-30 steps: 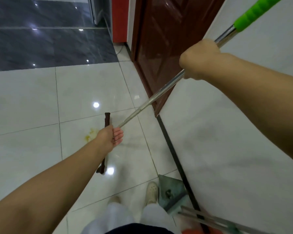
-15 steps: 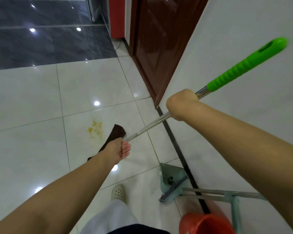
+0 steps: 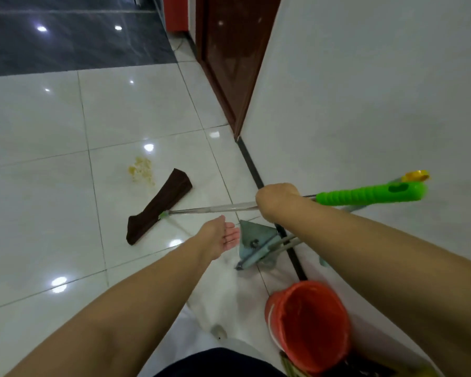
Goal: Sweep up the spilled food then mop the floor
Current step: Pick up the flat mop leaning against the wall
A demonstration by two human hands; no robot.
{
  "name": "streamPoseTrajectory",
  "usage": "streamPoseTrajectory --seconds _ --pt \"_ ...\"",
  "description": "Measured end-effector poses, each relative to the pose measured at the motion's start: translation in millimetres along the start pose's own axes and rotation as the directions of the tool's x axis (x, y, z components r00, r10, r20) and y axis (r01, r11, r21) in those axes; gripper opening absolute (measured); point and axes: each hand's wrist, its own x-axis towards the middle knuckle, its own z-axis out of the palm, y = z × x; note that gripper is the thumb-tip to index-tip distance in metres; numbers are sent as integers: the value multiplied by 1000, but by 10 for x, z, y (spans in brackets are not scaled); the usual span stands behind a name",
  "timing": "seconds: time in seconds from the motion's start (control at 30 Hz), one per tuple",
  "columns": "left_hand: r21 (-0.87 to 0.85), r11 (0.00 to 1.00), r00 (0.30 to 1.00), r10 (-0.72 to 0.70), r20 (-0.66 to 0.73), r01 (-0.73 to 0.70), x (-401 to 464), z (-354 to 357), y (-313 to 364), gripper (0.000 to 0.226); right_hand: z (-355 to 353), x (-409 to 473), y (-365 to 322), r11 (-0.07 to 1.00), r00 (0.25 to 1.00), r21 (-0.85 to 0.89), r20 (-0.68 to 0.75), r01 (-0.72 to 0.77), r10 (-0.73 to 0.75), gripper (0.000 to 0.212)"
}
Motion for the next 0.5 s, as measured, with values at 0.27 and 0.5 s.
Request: streamPoseTrajectory --seconds 0.27,0.5 --pt "-288 954 995 -57 87 80 -202 142 -849 24 1007 -548 -369 897 974 442 213 -22 -81 23" --pt "-321 947 999 -10 -36 -2 -194 -537 -1105 20 1348 -707 -952 279 902 930 318 -237 -292 40"
